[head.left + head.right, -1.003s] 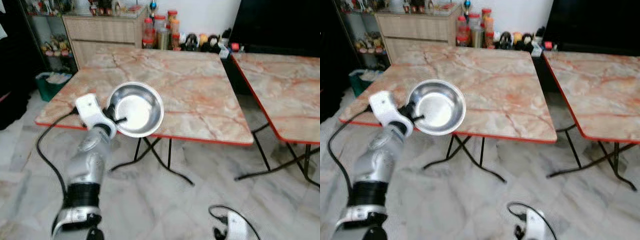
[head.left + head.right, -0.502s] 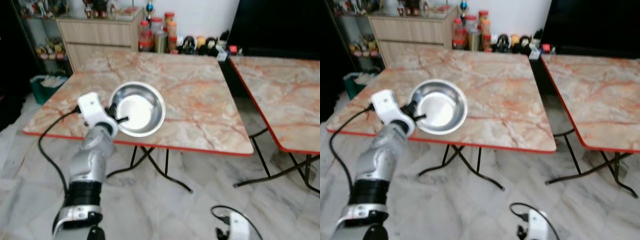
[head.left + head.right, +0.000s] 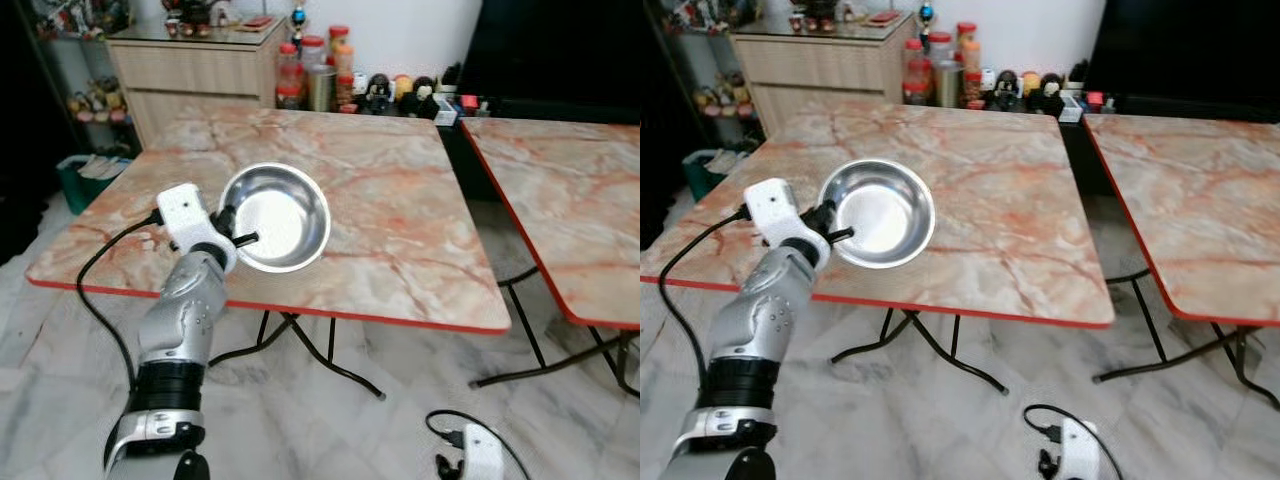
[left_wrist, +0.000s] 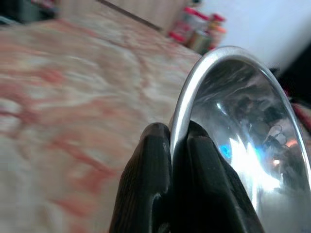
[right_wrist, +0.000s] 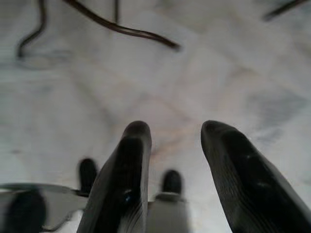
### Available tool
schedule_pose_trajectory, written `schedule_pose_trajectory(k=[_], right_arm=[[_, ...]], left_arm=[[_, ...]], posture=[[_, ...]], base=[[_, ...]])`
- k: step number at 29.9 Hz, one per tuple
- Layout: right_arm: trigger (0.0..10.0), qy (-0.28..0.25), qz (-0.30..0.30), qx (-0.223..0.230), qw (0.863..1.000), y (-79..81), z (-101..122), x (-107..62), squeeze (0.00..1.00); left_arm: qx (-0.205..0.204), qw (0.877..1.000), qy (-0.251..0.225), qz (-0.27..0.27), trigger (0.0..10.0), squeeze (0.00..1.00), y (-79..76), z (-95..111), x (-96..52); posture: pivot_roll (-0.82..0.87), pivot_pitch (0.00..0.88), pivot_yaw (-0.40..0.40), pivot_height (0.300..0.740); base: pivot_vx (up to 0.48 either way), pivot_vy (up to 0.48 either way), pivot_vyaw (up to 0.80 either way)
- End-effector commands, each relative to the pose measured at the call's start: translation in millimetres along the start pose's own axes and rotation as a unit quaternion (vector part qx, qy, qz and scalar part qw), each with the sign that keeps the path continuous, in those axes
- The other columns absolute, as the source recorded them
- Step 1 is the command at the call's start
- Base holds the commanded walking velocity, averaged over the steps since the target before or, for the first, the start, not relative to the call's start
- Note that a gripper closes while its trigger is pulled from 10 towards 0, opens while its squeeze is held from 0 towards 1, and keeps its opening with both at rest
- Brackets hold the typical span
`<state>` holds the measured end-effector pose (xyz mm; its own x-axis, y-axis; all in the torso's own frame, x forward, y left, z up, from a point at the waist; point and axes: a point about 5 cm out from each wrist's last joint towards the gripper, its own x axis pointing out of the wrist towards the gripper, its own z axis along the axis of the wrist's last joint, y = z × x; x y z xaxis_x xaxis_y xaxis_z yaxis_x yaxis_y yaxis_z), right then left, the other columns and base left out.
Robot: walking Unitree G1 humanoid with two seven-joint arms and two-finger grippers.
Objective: Setting the table
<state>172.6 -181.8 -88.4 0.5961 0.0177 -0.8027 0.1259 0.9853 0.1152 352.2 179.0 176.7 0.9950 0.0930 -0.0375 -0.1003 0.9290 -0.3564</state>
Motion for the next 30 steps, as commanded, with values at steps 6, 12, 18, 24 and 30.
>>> schedule_pose_trajectory(k=[6,12,18,24,30], right_arm=[[10.0,0.001,-0.016,-0.004,1.0,-12.4,0,-2.2,0.0],[10.0,0.002,-0.016,-0.004,1.0,-12.8,-1,-2.4,0.0],[10.0,0.003,-0.016,-0.006,1.0,-13.2,-1,-2.6,0.0],[10.0,0.003,-0.014,-0.006,1.0,-13.3,-1,-2.6,0.0],[10.0,0.003,-0.014,-0.006,1.0,-12.7,-1,-2.4,0.0]], left_arm=[[0.003,1.0,-0.005,-0.015,10.0,0.0,-12.8,0,0.7],[0.006,1.0,-0.005,-0.013,10.0,0.0,-11.7,0,0.3],[0.01,1.0,-0.004,-0.009,10.0,0.0,-9.8,-1,0.4],[0.001,1.0,0.006,0.009,10.0,0.0,-4.2,-5,0.3],[-0.046,0.994,0.074,0.069,10.0,0.0,13.1,-21,-1.0]], posture=[[0.11,0.0,-0.037,0.74],[0.11,0.0,-0.036,0.74],[0.11,0.0,-0.037,0.74],[0.11,0.0,-0.039,0.74],[0.11,0.0,-0.038,0.74]], base=[[0.336,0.0,0.0],[0.337,0.0,0.0],[0.332,0.0,0.0],[0.096,0.0,0.0],[0.0,0.0,0.0]])
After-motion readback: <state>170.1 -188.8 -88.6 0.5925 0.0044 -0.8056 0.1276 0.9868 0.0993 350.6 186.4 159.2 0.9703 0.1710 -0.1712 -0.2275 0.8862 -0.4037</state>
